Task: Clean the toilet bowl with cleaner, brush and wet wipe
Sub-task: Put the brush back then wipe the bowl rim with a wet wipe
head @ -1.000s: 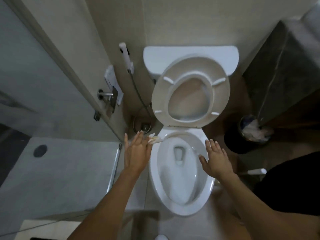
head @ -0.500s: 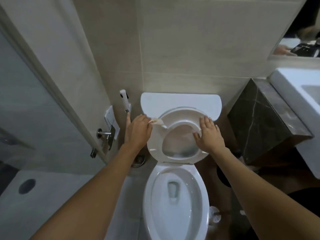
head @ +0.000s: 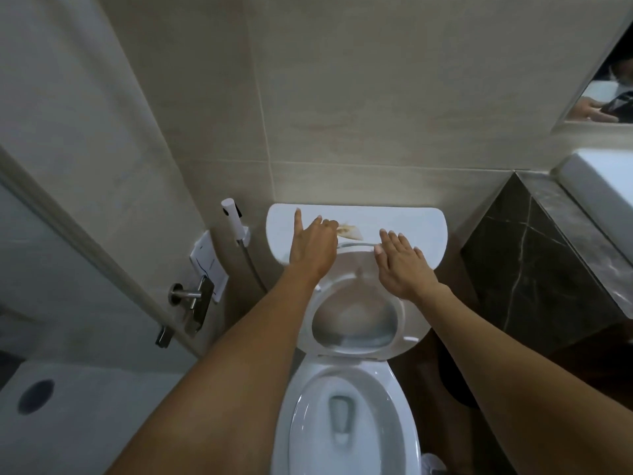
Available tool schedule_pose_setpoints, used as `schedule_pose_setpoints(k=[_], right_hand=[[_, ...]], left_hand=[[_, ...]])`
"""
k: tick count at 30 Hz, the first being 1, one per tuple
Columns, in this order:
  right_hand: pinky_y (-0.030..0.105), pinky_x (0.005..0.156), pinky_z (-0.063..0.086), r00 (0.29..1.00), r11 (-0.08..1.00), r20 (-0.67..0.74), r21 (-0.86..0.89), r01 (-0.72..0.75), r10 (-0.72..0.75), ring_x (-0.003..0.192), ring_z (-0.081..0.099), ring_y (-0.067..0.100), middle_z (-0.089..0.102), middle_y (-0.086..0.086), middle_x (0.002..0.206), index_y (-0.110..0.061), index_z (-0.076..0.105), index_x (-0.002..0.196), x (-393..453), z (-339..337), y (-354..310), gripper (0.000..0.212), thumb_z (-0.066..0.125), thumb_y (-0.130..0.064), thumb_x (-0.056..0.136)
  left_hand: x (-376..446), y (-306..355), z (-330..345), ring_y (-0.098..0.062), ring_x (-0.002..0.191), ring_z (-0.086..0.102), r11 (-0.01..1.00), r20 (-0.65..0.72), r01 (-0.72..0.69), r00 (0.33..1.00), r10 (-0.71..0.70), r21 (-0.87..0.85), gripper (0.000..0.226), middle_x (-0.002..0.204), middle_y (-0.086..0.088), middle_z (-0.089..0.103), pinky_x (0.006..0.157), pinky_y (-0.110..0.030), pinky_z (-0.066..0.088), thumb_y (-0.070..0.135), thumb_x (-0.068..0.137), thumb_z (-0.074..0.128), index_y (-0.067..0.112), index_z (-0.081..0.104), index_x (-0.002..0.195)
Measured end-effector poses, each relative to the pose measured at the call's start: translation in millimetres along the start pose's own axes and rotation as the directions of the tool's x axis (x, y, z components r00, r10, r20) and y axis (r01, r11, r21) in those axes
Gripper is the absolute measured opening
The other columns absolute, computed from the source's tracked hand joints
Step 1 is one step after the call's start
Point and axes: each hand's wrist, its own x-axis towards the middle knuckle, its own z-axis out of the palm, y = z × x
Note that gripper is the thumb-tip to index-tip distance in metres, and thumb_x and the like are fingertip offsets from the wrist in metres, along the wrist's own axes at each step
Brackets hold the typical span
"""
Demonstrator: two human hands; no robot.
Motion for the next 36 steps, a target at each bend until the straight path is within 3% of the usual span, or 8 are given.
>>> schedule_pose_setpoints(k=[5, 10, 20, 23, 26, 29, 31, 36], right_hand=[[0.042, 0.120, 0.014, 0.999, 0.991, -0.044, 0.129, 0.024, -0.018, 0.148, 0.010, 0.021, 0.015, 0.005, 0.161, -0.014, 0.018, 0.153, 0.5, 13.9, 7.3, 0.057, 0.015, -0.042, 0.103], [0.040, 0.119, 0.021, 0.993, 0.988, -0.107, 0.143, 0.064, -0.048, 0.144, 0.024, 0.023, 0.028, 0.007, 0.156, -0.011, 0.025, 0.150, -23.1, 16.4, 5.8, 0.055, 0.020, -0.040, 0.104], [0.041, 0.118, 0.013, 0.990, 0.988, -0.105, -0.136, 0.076, -0.090, 0.147, 0.016, 0.017, 0.022, 0.001, 0.159, -0.015, 0.016, 0.153, -128.4, 42.1, -0.9, 0.065, 0.006, -0.046, 0.096], [0.039, 0.119, 0.010, 0.992, 0.982, -0.090, -0.170, 0.077, -0.093, 0.148, 0.011, 0.016, 0.015, 0.001, 0.161, -0.014, 0.011, 0.154, -163.9, 58.5, -2.1, 0.057, 0.014, -0.038, 0.102], [0.036, 0.119, 0.008, 0.992, 0.974, -0.060, -0.203, 0.096, -0.110, 0.148, 0.010, 0.018, 0.012, 0.003, 0.161, -0.014, 0.009, 0.154, -198.6, 82.0, 1.4, 0.058, 0.020, -0.034, 0.102], [0.041, 0.114, 0.024, 0.988, 0.964, -0.057, -0.235, 0.124, -0.141, 0.142, 0.032, 0.023, 0.031, 0.010, 0.155, -0.008, 0.026, 0.150, -234.5, 106.1, 7.1, 0.065, 0.010, -0.046, 0.099], [0.043, 0.111, 0.030, 0.984, 0.956, -0.072, -0.256, 0.141, -0.164, 0.132, 0.048, 0.026, 0.045, 0.012, 0.146, -0.006, 0.037, 0.143, -257.4, 124.4, 10.6, 0.067, 0.004, -0.046, 0.101], [0.041, 0.112, 0.024, 0.963, 0.945, -0.140, -0.270, 0.186, -0.230, 0.133, 0.046, 0.027, 0.048, 0.014, 0.143, -0.006, 0.032, 0.142, -298.6, 179.4, 21.6, 0.058, 0.019, -0.044, 0.101]], left_hand=[[-6.5, 8.6, 18.3, -0.021, 0.122, 0.052, 0.991, 0.042, -0.034, 0.998, 0.040, -0.129, 0.036, 0.129, -0.006, 0.060, 0.116, -0.044, 0.002, 0.013, 0.100, 0.035, 0.015, 0.048, 0.134], [-37.0, 10.7, 13.3, -0.029, 0.104, 0.061, 0.937, 0.002, -0.059, 0.998, 0.064, -0.345, 0.033, 0.117, -0.011, 0.066, 0.099, -0.036, 0.035, 0.013, 0.101, 0.035, 0.010, 0.054, 0.127], [-144.1, 16.9, 20.5, -0.015, 0.143, 0.024, 0.966, 0.026, -0.229, 0.972, 0.234, -0.121, 0.050, 0.155, -0.006, 0.026, 0.117, -0.038, 0.002, 0.009, 0.101, 0.029, 0.010, 0.020, 0.150], [-185.6, 18.5, 35.3, -0.020, 0.138, 0.036, 0.944, -0.032, -0.271, 0.963, 0.269, -0.187, 0.054, 0.151, -0.010, 0.034, 0.115, -0.043, 0.017, 0.000, 0.094, 0.042, 0.006, 0.030, 0.146], [-225.6, 20.9, 52.7, -0.026, 0.122, 0.055, 0.916, -0.129, -0.270, 0.962, 0.242, -0.296, 0.040, 0.132, -0.013, 0.056, 0.102, -0.051, 0.037, 0.014, 0.094, 0.044, 0.003, 0.053, 0.132], [-265.7, 24.9, 67.9, -0.023, 0.116, 0.060, 0.901, -0.136, -0.284, 0.958, 0.252, -0.328, 0.045, 0.126, -0.009, 0.062, 0.095, -0.052, 0.043, 0.025, 0.093, 0.037, 0.005, 0.058, 0.127], [-293.0, 26.4, 84.9, -0.022, 0.115, 0.060, 0.892, -0.148, -0.307, 0.951, 0.272, -0.332, 0.043, 0.126, -0.008, 0.062, 0.094, -0.051, 0.045, 0.024, 0.092, 0.039, 0.007, 0.058, 0.126], [-355.5, 34.0, 129.5, -0.020, 0.129, 0.047, 0.872, -0.219, -0.318, 0.943, 0.250, -0.373, 0.044, 0.137, -0.008, 0.053, 0.108, -0.046, 0.030, 0.017, 0.093, 0.048, 0.010, 0.044, 0.136]])
